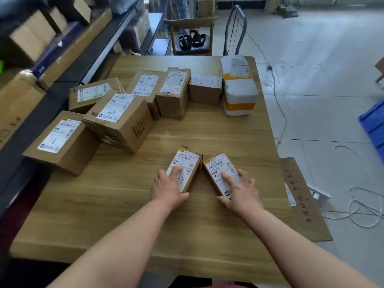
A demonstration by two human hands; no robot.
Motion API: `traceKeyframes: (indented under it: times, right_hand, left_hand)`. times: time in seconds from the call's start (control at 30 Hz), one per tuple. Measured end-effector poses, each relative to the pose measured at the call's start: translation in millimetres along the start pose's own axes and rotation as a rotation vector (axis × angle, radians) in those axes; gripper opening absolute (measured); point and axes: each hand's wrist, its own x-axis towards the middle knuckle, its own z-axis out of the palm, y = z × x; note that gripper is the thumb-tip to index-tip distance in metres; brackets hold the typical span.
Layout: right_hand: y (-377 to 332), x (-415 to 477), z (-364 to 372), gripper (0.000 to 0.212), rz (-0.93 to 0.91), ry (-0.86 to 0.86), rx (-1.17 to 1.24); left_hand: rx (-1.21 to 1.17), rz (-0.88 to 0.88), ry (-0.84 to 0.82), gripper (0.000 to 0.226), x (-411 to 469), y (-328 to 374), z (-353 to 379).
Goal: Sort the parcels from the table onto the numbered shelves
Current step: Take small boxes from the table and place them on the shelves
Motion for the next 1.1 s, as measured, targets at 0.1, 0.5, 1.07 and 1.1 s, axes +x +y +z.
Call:
traceKeyframes:
  times: [0.1,0.5,1.07,1.1]
  right_hand:
    - [6.4,-2.6,-1.5,0.084,-0.077,-0.044,-0.04]
    - [34.5,-14.5,-14.2,0.083,-0.452,-0.098,-0.135]
    - [-76.7,-154.2,27.6,0.092,-1.165,-0.212,-0.223]
    - [-83.2,-168.2,32.8,0.094,-1.199,-0.218,-0.241]
  left_hand:
    - [-0.042,-0.068,0.012,0.083,-19.8,0.7,10.1]
    - [-0.223,-0.371,0.034,0.082,-151.7,14.0,40.2]
    - [-0.421,-1.083,0.435,0.088,-377.5,-32.0,57.0]
    - [-0.434,-1.121,0.456,0.089,-393.5,-33.9,61.3]
